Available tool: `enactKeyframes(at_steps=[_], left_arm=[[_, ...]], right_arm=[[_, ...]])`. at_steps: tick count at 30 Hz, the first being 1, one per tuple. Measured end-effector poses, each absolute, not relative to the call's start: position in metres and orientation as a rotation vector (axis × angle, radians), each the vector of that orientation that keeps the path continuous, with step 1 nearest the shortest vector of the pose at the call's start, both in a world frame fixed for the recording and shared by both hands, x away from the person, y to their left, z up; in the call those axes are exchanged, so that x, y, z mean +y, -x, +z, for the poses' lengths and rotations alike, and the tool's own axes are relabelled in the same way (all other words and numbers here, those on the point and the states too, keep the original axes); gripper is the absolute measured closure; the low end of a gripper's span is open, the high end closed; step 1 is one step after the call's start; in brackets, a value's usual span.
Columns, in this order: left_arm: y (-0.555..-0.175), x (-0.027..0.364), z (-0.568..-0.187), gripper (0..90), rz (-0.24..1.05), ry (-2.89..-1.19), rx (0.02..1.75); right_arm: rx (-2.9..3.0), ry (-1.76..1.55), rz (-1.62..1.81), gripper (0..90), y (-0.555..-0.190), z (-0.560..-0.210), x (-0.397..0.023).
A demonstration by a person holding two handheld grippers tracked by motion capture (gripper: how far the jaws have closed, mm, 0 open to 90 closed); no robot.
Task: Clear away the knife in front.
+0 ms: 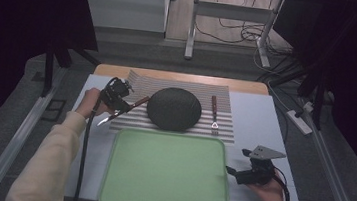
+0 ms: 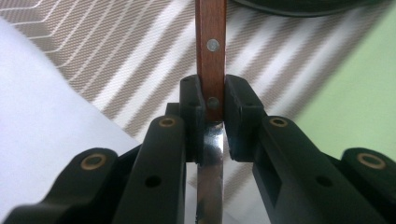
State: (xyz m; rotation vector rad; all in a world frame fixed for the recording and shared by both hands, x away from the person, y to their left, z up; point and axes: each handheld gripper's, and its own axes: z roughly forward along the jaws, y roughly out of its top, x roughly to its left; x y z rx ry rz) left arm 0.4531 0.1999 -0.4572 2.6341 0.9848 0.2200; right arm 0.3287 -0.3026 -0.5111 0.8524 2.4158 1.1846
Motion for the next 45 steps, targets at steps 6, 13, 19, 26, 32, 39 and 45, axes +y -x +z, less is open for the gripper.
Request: enactKeyframes(at_steps=[6, 13, 19, 26, 32, 39, 45], left_arm=[[-0.423, 0.192, -0.447, 78.0, 0.197, -2.594, 0.940], [-0.392, 0.180, -0.446, 78.0, 0.191, -2.574, 0.905], [-0.373, 0.170, -0.452, 78.0, 0.178, -2.558, 0.860], [-0.351, 0.154, -0.457, 78.0, 0.156, -2.553, 0.831], [-0.335, 0.136, -0.466, 78.0, 0.113, -2.557, 0.793], [-0.325, 0.118, -0.482, 77.9, 0.073, -2.577, 0.764], [-0.319, 0.107, -0.499, 77.9, 0.041, -2.597, 0.765]], right_arm=[[2.411, -0.845, 1.201, 7.6, -0.329, -0.511, -0.302], [2.396, -0.858, 1.222, 7.7, -0.331, -0.510, -0.304], [2.397, -0.858, 1.216, 7.7, -0.331, -0.510, -0.303], [2.394, -0.855, 1.219, 7.7, -0.331, -0.510, -0.303], [2.394, -0.856, 1.217, 7.7, -0.331, -0.510, -0.303], [2.396, -0.861, 1.218, 7.7, -0.331, -0.510, -0.303], [2.399, -0.862, 1.215, 7.7, -0.331, -0.511, -0.303]])
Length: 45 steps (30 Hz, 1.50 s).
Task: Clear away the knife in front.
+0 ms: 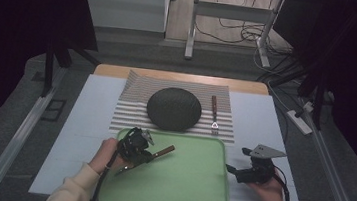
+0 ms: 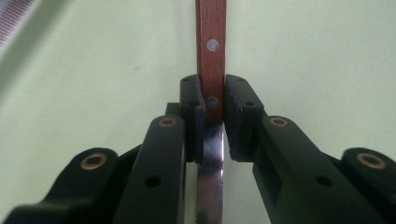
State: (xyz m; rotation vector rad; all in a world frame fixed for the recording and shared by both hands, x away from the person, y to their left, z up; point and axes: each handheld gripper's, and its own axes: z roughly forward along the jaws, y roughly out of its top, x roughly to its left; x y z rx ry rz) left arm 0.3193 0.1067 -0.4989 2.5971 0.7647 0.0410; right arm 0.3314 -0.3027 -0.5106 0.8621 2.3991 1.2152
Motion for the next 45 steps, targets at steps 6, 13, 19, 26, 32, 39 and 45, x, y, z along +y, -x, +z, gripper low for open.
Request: enactKeyframes(at_steps=[6, 13, 19, 26, 32, 39, 45], left_arm=[[-0.314, 0.100, -0.507, 77.9, 0.023, -2.615, 0.755], [-0.306, 0.098, -0.501, 59.7, 0.091, -2.605, 0.713], [-0.309, 0.089, -0.487, 88.1, 0.157, -2.479, 0.670], [-0.325, 0.052, -0.502, 88.9, 0.068, -2.512, 0.550], [-0.333, 0.042, -0.508, 88.9, 0.109, -2.535, 0.604], [-0.350, 0.057, -0.514, 88.9, 0.166, -2.498, 0.747], [-0.362, 0.084, -0.514, 88.9, 0.196, -2.446, 0.872]], right_arm=[[2.403, -0.859, 1.212, 7.7, -0.331, -0.511, -0.302], [2.400, -0.854, 1.209, 7.7, -0.331, -0.510, -0.303], [2.401, -0.853, 1.203, 7.7, -0.331, -0.510, -0.302], [2.406, -0.854, 1.193, 7.7, -0.331, -0.511, -0.302], [2.403, -0.853, 1.192, 7.7, -0.330, -0.510, -0.302], [2.403, -0.854, 1.188, 7.7, -0.329, -0.510, -0.302], [2.406, -0.852, 1.182, 7.7, -0.329, -0.510, -0.302]])
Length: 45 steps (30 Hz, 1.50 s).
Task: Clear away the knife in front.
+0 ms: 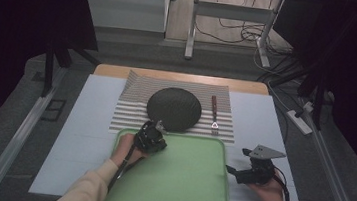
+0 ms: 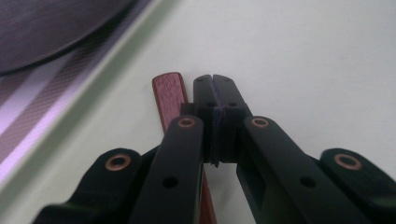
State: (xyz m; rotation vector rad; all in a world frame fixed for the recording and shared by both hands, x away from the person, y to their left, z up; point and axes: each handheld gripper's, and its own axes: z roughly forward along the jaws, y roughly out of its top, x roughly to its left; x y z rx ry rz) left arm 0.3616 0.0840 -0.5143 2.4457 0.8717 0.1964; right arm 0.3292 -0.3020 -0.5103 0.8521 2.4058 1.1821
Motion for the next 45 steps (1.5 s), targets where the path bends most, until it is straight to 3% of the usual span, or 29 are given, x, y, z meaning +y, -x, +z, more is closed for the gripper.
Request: enactKeyframes(at_steps=[14, 32, 39, 45], left_arm=[[-0.357, 0.145, -0.520, 89.0, 0.246, -2.376, 1.063], [-0.338, 0.181, -0.518, 89.0, 0.281, -2.327, 1.176], [-0.317, 0.191, -0.498, 88.9, 0.328, -2.183, 1.083], [-0.293, 0.215, -0.498, 88.5, 0.386, -2.068, 1.120]], right_arm=[[2.403, -0.844, 1.179, 7.7, -0.328, -0.510, -0.302], [2.404, -0.840, 1.176, 7.7, -0.327, -0.509, -0.302], [2.397, -0.843, 1.178, 7.7, -0.326, -0.508, -0.303], [2.400, -0.836, 1.180, 7.7, -0.327, -0.508, -0.302]])
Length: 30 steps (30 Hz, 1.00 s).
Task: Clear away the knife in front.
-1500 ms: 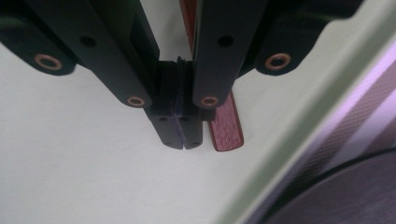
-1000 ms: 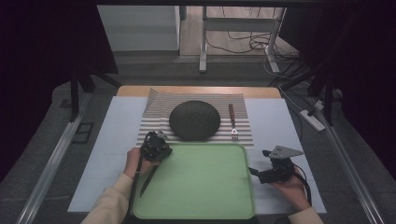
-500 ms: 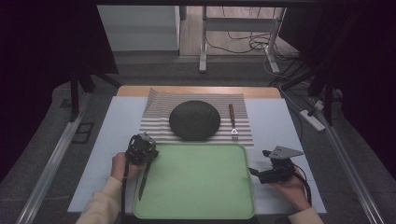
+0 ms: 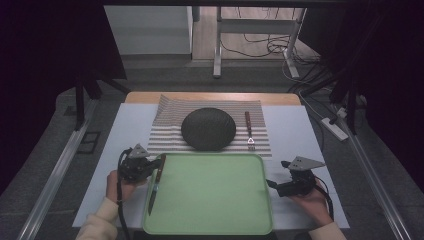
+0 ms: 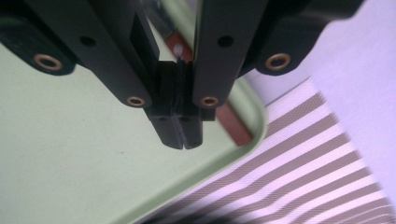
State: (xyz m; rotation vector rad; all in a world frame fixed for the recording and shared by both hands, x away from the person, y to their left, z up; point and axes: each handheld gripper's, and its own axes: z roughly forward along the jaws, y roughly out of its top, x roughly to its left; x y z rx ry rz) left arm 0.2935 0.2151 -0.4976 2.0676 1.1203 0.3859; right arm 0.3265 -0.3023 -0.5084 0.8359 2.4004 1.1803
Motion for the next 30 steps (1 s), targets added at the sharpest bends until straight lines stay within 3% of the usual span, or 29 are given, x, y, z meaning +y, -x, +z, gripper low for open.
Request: enactKeyframes(at_steps=[1, 4, 5, 6, 9, 16, 30], left_arm=[[-0.293, 0.215, -0.498, 84.8, 0.386, -2.068, 1.120], [-0.283, 0.225, -0.499, 62.7, 0.409, -2.025, 1.153], [-0.280, 0.227, -0.500, 62.7, 0.416, -2.016, 1.163], [-0.276, 0.231, -0.503, 50.4, 0.428, -2.015, 1.185], [-0.272, 0.234, -0.506, 38.7, 0.441, -2.006, 1.222], [-0.263, 0.240, -0.511, 31.8, 0.429, -2.011, 1.257], [-0.263, 0.240, -0.515, 28.9, 0.422, -2.041, 1.242]], right_arm=[[2.400, -0.836, 1.180, 7.7, -0.326, -0.508, -0.302], [2.400, -0.835, 1.180, 7.7, -0.326, -0.508, -0.302], [2.400, -0.835, 1.180, 7.7, -0.326, -0.508, -0.302], [2.401, -0.836, 1.177, 7.7, -0.326, -0.508, -0.302], [2.401, -0.838, 1.176, 7.7, -0.326, -0.509, -0.302], [2.383, -0.837, 1.181, 7.7, -0.326, -0.508, -0.303], [2.353, -0.818, 1.220, 7.7, -0.324, -0.505, -0.304]])
